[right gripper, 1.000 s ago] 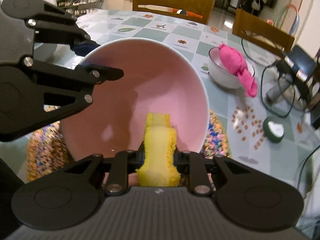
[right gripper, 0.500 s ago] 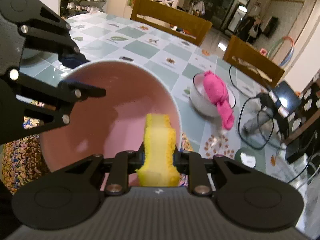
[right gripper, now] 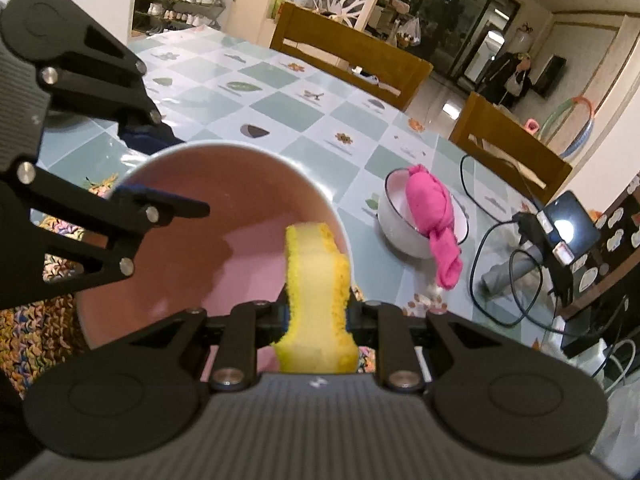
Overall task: Clean bowl
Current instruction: 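Wipe the yellow sponge around the pink bowl interior near the rim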
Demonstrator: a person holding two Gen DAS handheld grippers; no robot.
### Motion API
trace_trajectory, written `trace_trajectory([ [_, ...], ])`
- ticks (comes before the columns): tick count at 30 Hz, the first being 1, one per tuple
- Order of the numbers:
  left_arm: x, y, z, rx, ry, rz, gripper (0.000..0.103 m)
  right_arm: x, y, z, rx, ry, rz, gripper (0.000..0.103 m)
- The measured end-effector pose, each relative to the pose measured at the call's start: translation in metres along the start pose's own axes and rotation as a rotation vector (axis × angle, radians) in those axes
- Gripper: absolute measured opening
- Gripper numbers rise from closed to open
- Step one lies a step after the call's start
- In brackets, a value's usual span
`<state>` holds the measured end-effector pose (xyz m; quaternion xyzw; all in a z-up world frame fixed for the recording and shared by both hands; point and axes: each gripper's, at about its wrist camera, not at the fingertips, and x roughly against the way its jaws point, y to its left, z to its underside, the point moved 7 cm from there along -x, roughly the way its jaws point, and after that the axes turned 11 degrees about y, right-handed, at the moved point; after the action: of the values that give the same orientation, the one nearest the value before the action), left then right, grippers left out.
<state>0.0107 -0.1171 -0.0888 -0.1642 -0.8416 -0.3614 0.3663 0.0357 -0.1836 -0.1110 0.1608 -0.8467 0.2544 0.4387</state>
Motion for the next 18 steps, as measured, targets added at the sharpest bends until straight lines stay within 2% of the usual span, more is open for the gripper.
trace_trajectory([
  [6, -0.005, 0.002, 0.003, 0.034, 0.043, 0.007, 0.03, -0.007, 0.004, 0.013, -0.028, 0.042, -0.024, 0.022],
  [13, -0.01, 0.004, 0.008, 0.128, 0.092, 0.08, 0.038, -0.008, 0.009, 0.028, -0.067, 0.065, -0.052, 0.022],
  [18, -0.013, 0.004, 0.012, 0.166, 0.117, 0.115, 0.039, -0.007, 0.014, 0.034, -0.093, 0.073, -0.073, 0.022],
])
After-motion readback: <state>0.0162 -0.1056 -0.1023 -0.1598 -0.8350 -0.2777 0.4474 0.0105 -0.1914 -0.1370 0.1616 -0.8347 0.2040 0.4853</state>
